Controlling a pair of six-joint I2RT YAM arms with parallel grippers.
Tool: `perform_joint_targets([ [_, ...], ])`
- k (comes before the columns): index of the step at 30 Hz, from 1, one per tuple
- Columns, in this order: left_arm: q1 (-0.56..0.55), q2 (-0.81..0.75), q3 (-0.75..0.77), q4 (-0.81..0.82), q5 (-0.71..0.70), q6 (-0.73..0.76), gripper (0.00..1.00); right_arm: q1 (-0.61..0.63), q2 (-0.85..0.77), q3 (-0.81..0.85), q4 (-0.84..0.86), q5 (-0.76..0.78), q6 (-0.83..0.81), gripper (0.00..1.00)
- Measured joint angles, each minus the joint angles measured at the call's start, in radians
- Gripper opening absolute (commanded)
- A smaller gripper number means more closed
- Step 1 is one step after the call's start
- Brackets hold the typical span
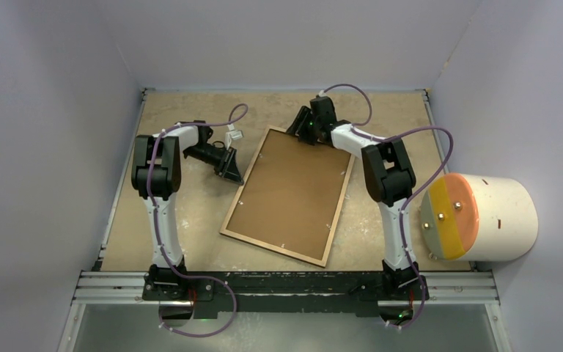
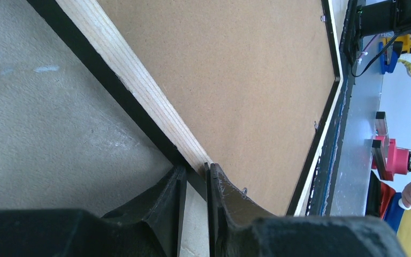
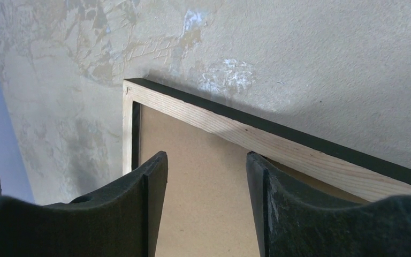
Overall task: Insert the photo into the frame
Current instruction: Install the photo frame at the center of the board, then adjust the photo frame at the center of the board.
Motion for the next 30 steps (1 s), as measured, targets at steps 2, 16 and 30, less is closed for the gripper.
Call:
perform_joint_targets([
  [2, 0.0, -0.001, 0.0, -0.001, -0.001, 0.0, 0.22, 0.003, 0.0, 0.004, 0.0, -0.002, -0.004, 0.65],
  [16, 0.142, -0.041, 0.04, -0.143, -0.058, 0.073, 0.27, 0.18, -0.086, 0.109, -0.09, 0.114, -0.105, 0.76],
  [30, 0.097, -0.227, -0.33, 0.086, -0.148, -0.061, 0.26, 0.455, -0.062, 0.237, -0.378, 0.403, -0.127, 0.76],
])
